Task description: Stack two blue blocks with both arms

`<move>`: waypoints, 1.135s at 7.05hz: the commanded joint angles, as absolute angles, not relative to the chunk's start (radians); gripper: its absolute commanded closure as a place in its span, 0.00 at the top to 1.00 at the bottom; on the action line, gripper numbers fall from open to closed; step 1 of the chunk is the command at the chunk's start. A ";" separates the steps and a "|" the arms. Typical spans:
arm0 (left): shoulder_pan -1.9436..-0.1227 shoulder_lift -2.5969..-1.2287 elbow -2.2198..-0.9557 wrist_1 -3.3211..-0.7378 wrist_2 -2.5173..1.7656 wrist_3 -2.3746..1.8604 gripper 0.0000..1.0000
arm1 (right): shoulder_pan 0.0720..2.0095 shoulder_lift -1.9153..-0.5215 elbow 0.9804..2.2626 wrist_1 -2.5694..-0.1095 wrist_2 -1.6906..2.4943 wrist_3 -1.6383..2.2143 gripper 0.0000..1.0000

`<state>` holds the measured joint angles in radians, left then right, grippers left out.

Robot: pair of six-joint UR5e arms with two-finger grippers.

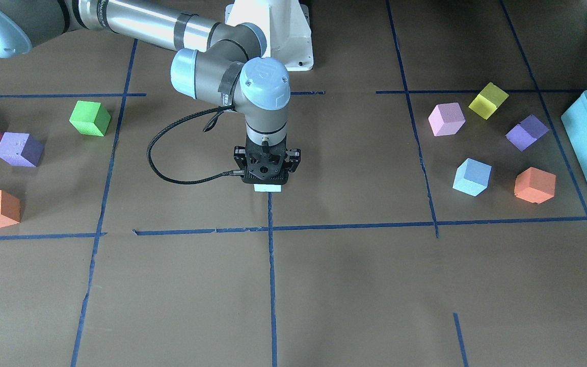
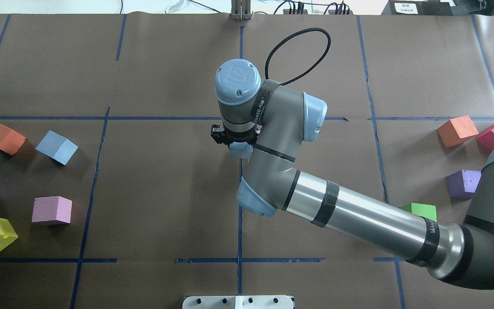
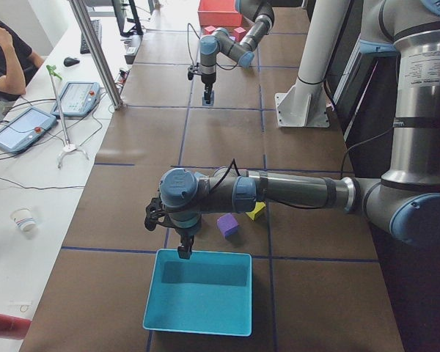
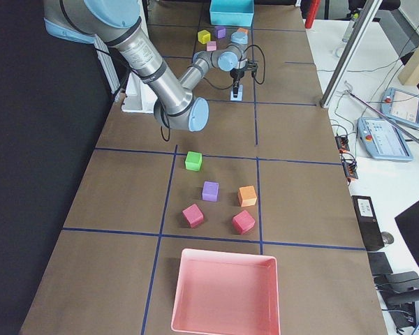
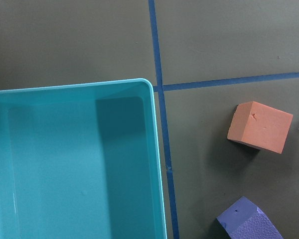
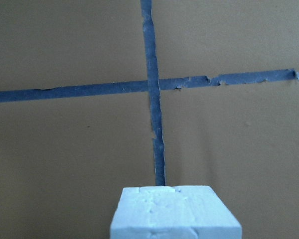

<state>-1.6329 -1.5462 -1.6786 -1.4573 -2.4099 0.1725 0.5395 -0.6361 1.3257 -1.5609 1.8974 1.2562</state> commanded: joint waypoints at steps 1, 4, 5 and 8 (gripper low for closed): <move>-1.634 -1.546 -1.680 -1.457 -2.410 0.173 1.00 | 0.532 -0.635 1.316 -1.554 1.896 1.267 0.12; -1.634 -1.548 -1.678 -1.457 -2.410 0.173 1.00 | 0.528 -0.641 1.304 -1.536 1.896 1.264 0.82; -1.634 -1.548 -1.678 -1.457 -2.410 0.173 1.00 | 0.525 -0.643 1.304 -1.523 1.896 1.267 0.97; -1.634 -1.548 -1.680 -1.457 -2.410 0.172 1.00 | 0.526 -0.641 1.305 -1.494 1.896 1.272 0.99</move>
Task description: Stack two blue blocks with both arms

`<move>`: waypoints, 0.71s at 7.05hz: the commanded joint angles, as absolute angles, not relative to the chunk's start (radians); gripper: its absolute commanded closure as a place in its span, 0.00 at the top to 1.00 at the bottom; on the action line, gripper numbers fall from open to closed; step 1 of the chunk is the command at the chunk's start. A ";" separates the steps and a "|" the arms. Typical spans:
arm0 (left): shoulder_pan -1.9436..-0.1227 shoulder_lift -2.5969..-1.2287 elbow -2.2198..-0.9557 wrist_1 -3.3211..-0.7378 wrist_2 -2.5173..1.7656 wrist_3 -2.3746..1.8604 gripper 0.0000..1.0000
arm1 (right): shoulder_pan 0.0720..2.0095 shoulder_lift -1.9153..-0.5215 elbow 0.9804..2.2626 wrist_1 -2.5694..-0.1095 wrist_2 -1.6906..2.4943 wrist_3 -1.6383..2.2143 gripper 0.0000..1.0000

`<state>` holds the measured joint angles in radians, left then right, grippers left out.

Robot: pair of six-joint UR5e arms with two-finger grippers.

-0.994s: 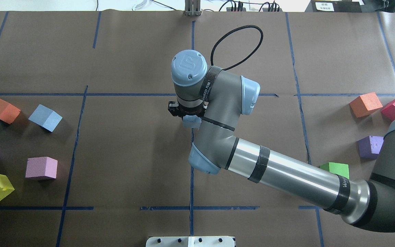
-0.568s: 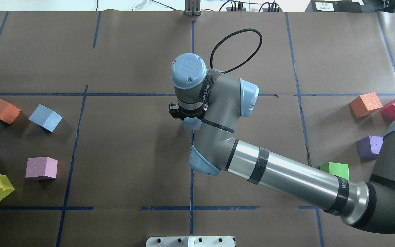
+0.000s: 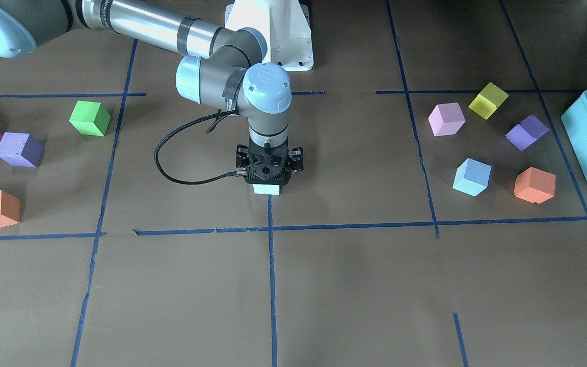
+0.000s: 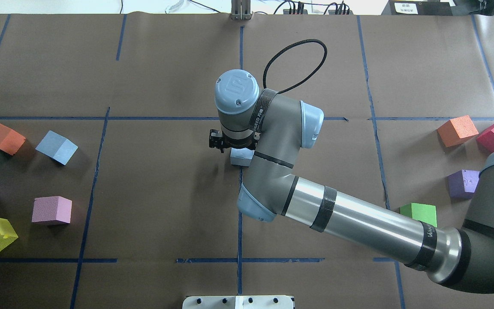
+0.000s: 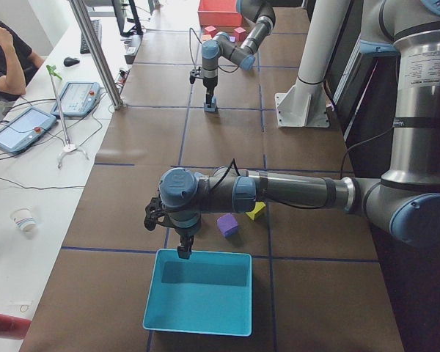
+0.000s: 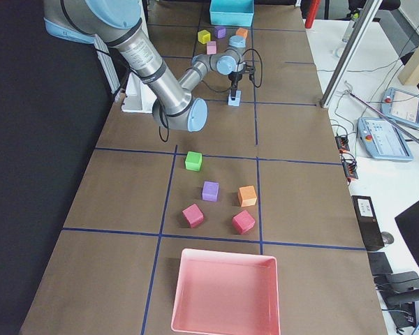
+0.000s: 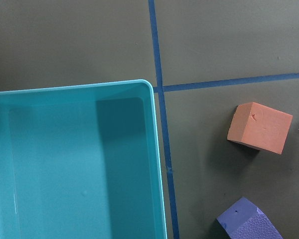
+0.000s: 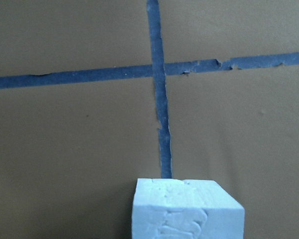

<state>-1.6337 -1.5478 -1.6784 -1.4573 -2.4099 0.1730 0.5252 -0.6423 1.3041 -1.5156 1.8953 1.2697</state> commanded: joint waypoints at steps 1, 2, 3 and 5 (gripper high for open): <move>-1.634 -1.549 -1.698 -1.457 -2.410 0.172 1.00 | 0.535 -0.641 1.321 -1.499 1.902 1.272 0.99; -1.634 -1.545 -1.724 -1.456 -2.408 0.172 1.00 | 0.558 -0.649 1.369 -1.562 1.905 1.270 0.99; -1.634 -1.545 -1.724 -1.456 -2.408 0.172 1.00 | 0.580 -0.650 1.478 -1.729 1.907 1.256 1.00; -1.631 -1.546 -1.764 -1.460 -2.410 0.172 1.00 | 0.624 -0.650 1.665 -1.911 1.945 1.255 1.00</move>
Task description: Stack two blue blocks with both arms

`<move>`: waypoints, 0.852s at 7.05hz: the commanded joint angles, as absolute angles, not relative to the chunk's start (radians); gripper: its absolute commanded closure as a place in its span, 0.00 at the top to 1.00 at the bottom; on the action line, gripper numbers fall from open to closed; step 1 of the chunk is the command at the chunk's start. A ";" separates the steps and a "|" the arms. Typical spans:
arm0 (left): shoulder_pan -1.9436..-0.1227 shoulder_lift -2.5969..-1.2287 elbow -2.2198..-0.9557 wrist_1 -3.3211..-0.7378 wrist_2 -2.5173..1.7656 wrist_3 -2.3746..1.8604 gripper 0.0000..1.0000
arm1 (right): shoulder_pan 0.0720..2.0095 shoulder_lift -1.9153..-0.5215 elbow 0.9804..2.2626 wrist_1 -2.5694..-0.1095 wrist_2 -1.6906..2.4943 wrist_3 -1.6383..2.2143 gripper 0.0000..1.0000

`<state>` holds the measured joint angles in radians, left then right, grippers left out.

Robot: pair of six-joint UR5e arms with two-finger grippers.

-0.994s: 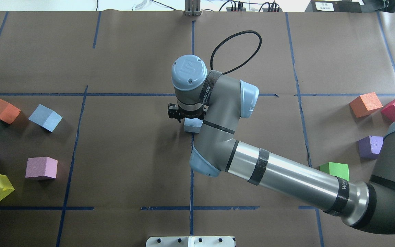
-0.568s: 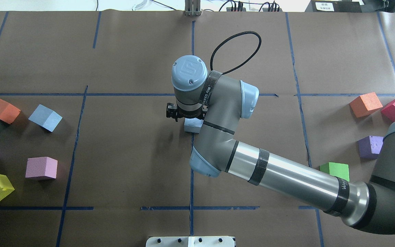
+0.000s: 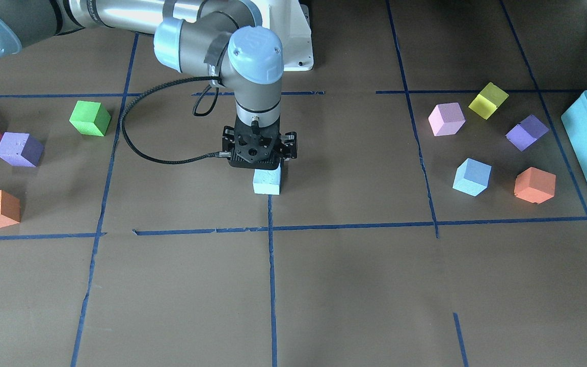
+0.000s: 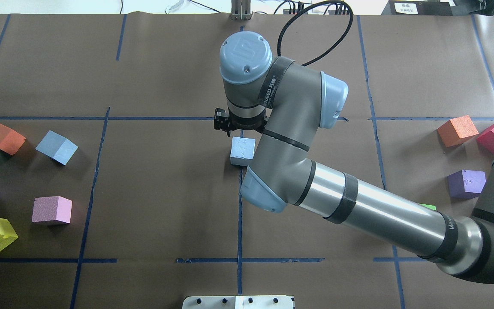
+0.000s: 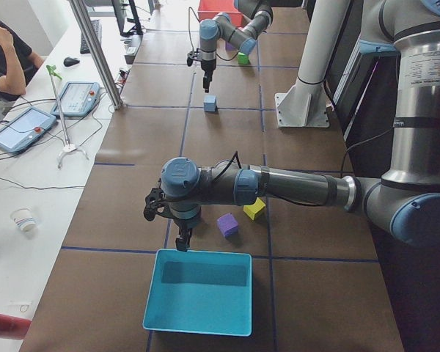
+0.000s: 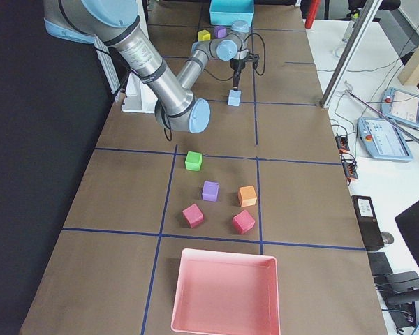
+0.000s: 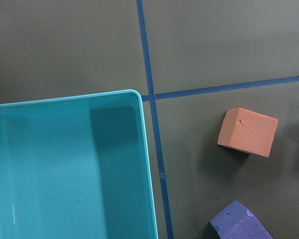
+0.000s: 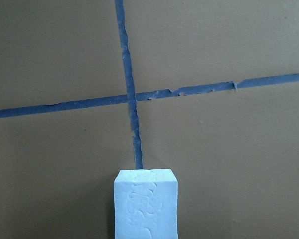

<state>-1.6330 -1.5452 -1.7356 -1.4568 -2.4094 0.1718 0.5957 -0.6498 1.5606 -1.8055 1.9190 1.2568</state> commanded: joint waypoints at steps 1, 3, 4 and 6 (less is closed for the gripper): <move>-1.614 -1.554 -1.810 -1.471 -2.411 0.172 1.00 | 0.665 -0.653 1.713 -1.954 1.974 1.253 1.00; -1.480 -1.598 -1.963 -1.468 -2.401 0.064 1.00 | 0.766 -0.803 1.887 -1.986 1.985 1.139 1.00; -1.371 -1.644 -2.004 -1.471 -2.396 -0.069 1.00 | 0.820 -0.901 1.958 -1.987 1.985 0.999 1.00; -1.159 -1.678 -1.984 -1.547 -2.253 -0.202 1.00 | 0.929 -0.998 1.974 -1.976 2.029 0.759 1.00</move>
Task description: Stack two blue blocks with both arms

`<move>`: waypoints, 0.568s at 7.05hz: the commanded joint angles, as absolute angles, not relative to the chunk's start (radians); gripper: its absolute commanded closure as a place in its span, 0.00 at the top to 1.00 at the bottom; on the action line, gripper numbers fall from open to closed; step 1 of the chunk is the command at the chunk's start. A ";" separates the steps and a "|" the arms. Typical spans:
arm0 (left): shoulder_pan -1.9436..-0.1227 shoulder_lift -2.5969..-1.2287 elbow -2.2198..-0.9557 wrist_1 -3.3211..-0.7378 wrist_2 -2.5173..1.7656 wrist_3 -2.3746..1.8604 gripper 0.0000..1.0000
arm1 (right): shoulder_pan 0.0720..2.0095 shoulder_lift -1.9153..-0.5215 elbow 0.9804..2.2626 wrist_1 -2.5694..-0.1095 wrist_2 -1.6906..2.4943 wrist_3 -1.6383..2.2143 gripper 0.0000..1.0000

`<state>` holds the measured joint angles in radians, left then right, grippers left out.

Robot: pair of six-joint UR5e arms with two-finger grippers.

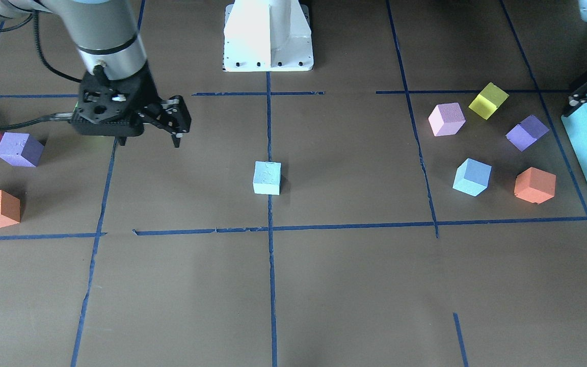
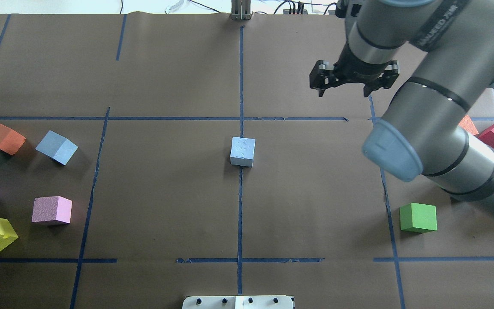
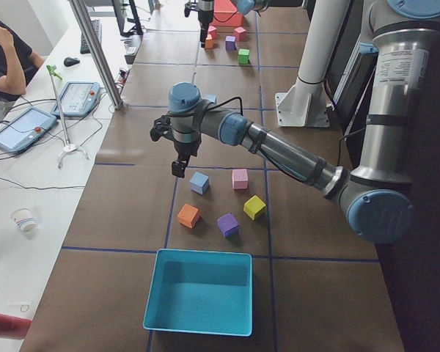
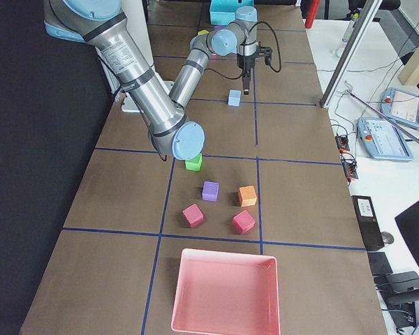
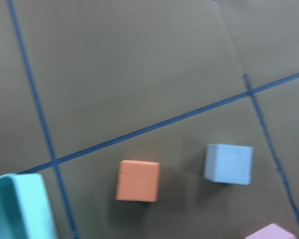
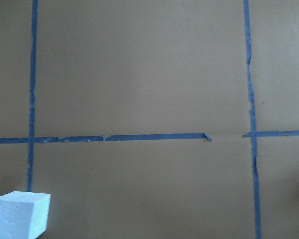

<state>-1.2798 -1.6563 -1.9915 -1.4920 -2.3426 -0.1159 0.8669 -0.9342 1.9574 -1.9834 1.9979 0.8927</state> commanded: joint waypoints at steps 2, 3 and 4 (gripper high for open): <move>-1.083 -1.678 -1.768 -1.880 -2.232 -0.372 1.00 | 1.038 -1.058 1.977 -1.971 2.126 0.614 1.00; -1.022 -1.680 -1.691 -1.979 -2.218 -0.435 1.00 | 1.063 -1.078 1.977 -1.971 2.132 0.573 1.00; -0.988 -1.683 -1.686 -1.986 -2.188 -0.468 1.00 | 1.069 -1.086 1.976 -1.971 2.134 0.557 1.00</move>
<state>-1.0374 -1.6796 -1.7300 -1.9257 -2.2164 -0.4124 1.0492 -1.0696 1.9766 -1.9715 2.1246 0.5919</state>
